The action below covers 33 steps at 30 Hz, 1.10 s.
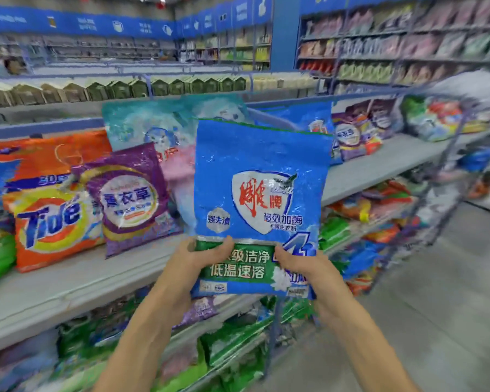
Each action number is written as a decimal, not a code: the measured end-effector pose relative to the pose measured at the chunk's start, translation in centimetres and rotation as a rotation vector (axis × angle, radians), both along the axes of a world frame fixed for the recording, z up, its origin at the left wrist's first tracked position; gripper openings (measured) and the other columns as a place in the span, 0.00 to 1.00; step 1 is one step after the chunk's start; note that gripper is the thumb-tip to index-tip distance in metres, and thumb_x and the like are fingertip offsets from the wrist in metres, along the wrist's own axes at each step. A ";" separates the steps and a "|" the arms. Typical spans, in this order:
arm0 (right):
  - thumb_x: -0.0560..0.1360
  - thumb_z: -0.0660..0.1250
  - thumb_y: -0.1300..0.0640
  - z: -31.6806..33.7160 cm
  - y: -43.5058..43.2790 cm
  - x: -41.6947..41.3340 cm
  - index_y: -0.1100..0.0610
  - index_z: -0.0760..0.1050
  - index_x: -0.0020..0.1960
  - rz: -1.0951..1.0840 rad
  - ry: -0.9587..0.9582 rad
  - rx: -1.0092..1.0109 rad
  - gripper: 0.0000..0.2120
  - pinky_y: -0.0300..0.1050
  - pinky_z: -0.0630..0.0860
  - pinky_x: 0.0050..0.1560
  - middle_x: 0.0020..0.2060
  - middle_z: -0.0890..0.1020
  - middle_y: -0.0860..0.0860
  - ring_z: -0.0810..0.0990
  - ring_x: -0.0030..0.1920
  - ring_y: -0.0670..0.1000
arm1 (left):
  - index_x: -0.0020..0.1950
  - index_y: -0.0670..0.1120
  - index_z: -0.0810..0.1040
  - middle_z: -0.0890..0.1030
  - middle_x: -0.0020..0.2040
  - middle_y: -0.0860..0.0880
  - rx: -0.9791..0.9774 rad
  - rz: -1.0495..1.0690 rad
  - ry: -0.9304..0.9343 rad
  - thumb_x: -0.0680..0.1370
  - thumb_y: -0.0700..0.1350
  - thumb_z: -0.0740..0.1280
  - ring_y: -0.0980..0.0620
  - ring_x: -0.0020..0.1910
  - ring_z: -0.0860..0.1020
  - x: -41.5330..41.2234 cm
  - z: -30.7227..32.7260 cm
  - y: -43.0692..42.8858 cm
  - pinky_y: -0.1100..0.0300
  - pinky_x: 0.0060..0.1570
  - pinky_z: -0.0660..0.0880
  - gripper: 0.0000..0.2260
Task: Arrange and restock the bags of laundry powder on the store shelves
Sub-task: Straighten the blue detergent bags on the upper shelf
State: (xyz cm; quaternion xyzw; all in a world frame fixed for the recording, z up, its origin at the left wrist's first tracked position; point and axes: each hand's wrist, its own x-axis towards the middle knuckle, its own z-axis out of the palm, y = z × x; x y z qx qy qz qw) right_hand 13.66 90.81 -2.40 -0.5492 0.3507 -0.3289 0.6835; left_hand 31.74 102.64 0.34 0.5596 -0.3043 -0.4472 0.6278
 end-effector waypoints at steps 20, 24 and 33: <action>0.75 0.73 0.42 -1.6 -16.2 -19.8 0.49 0.84 0.55 -0.327 -0.010 -0.063 0.14 0.62 0.81 0.60 0.47 0.89 0.50 0.88 0.49 0.55 | 0.53 0.49 0.87 0.88 0.44 0.44 0.093 -0.049 0.006 0.84 0.58 0.58 0.44 0.42 0.87 -20.1 -0.6 -19.8 0.51 0.45 0.83 0.21; 0.78 0.70 0.46 -1.9 -21.5 -20.8 0.49 0.83 0.57 -0.333 0.004 -0.104 0.11 0.60 0.82 0.58 0.48 0.89 0.50 0.88 0.48 0.55 | 0.75 0.29 0.59 0.71 0.71 0.29 -0.092 0.085 0.128 0.87 0.46 0.34 0.48 0.67 0.77 -19.7 -1.6 -27.6 0.58 0.55 0.71 0.28; 0.80 0.69 0.50 0.5 -35.2 -20.3 0.53 0.83 0.55 -0.250 0.033 -0.141 0.10 0.45 0.84 0.41 0.45 0.89 0.51 0.89 0.44 0.54 | 0.48 0.53 0.88 0.88 0.46 0.44 0.144 0.016 0.113 0.78 0.64 0.65 0.41 0.46 0.87 -20.6 -1.1 -39.0 0.38 0.57 0.80 0.19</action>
